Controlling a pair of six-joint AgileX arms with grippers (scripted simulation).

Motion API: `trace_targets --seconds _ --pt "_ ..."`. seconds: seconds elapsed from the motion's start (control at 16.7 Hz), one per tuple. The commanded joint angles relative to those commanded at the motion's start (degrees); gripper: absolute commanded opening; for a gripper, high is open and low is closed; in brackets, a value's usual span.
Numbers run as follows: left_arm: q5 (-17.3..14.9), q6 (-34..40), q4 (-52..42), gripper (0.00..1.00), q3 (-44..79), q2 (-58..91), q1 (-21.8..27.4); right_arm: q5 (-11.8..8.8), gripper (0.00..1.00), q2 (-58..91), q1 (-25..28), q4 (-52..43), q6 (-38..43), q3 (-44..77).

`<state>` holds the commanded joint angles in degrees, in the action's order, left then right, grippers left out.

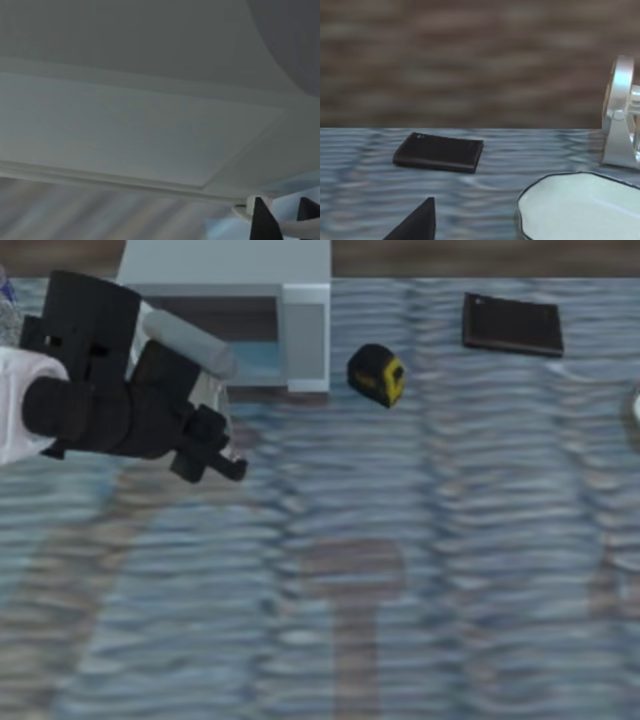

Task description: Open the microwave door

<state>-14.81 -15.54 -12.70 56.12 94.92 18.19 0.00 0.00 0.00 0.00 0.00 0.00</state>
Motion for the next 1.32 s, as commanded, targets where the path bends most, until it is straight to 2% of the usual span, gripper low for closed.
trace_targets --seconds 0.24,0.54,1.32 --pt "-0.9 -0.6 -0.5 0.00 -0.3 0.0 -0.1 0.0 1.00 0.0 0.0 0.0 0.0 0.0" --pt "-4.5 -6.0 -1.9 0.00 -0.5 -1.0 -2.8 0.0 1.00 0.0 0.0 0.0 0.0 0.0" --pt "-4.7 -6.4 -2.2 0.00 -0.7 -0.9 -2.9 0.0 1.00 0.0 0.0 0.0 0.0 0.0"
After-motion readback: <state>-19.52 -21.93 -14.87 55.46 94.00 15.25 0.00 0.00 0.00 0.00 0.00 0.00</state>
